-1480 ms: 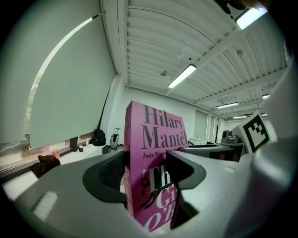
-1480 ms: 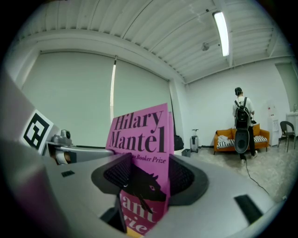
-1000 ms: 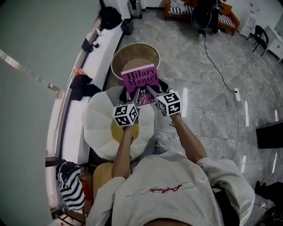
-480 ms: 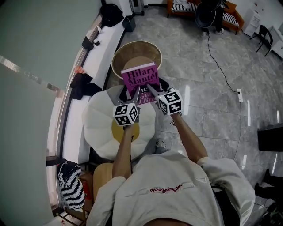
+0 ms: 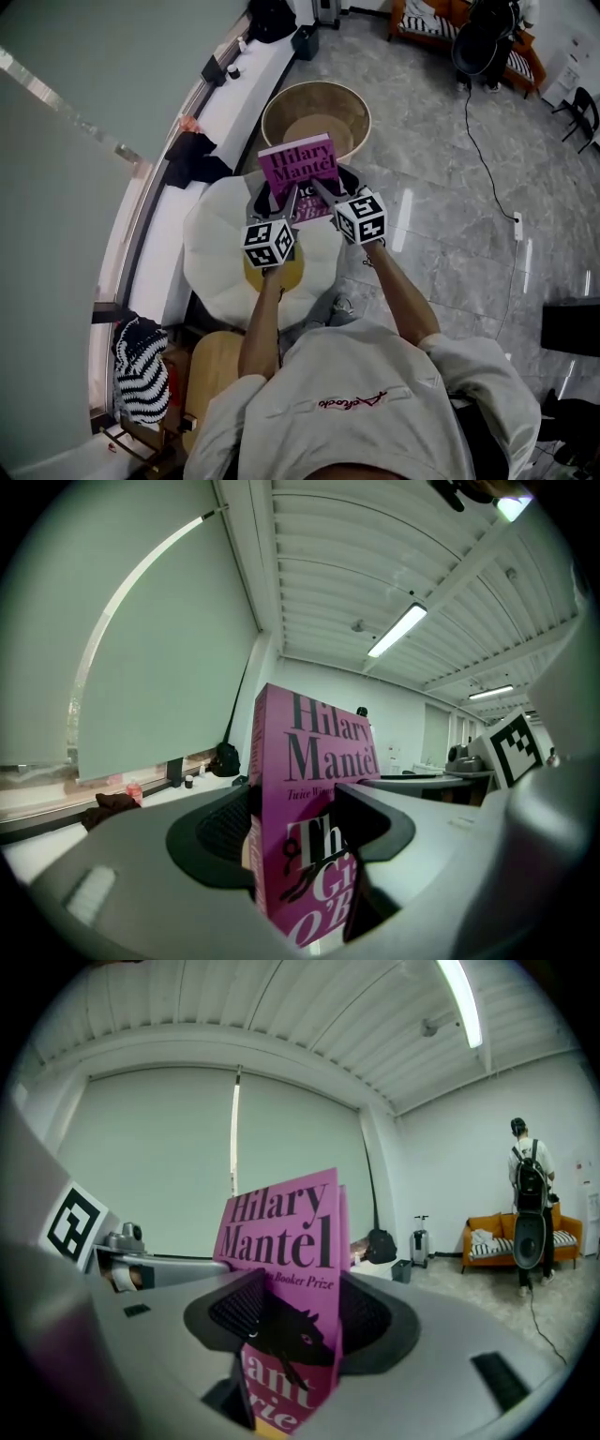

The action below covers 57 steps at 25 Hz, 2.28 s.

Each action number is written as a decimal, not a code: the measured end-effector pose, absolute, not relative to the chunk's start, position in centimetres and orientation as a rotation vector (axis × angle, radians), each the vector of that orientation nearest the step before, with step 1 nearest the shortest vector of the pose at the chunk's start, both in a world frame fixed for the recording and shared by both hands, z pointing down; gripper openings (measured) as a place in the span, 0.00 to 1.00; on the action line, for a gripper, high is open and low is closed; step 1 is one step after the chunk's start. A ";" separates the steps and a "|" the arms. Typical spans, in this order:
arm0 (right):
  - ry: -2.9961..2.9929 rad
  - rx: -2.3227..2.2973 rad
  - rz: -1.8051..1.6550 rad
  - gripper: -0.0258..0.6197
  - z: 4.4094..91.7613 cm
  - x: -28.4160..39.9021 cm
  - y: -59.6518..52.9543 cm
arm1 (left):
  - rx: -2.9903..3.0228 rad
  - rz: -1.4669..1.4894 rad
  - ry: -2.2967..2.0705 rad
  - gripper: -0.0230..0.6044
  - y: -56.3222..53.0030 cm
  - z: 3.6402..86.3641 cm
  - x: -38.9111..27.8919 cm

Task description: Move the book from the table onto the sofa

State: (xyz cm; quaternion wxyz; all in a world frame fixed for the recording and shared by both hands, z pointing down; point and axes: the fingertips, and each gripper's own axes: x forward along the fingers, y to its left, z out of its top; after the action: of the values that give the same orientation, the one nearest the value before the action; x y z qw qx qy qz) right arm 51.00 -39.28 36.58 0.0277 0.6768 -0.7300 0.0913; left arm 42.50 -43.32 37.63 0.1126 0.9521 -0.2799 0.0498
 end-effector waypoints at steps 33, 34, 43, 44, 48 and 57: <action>-2.650 1.388 0.244 0.43 37.3 14.1 -49.0 | 2.443 0.028 -1.507 0.46 -48.2 38.7 4.8; -2.656 1.373 0.244 0.43 37.4 13.8 -49.1 | 2.433 0.027 -1.520 0.46 -48.1 38.8 4.5; -2.700 1.244 0.279 0.43 38.7 14.2 -49.9 | 2.343 0.031 -1.621 0.46 -48.1 40.0 4.9; -2.703 1.232 0.283 0.43 38.9 14.5 -50.0 | 2.330 0.033 -1.631 0.46 -48.1 40.2 5.2; -2.713 1.207 0.320 0.43 40.1 16.9 -50.1 | 2.306 0.059 -1.640 0.46 -48.1 41.2 7.6; -2.692 1.204 0.400 0.43 43.1 21.4 -50.8 | 2.276 0.126 -1.618 0.46 -48.9 44.0 12.0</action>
State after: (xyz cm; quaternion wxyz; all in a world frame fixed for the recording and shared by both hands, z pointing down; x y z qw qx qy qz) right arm 21.40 -50.85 43.12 0.0826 0.4031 -0.9015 0.1341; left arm 12.02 -48.90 43.98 0.1724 0.8020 -0.5702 0.0444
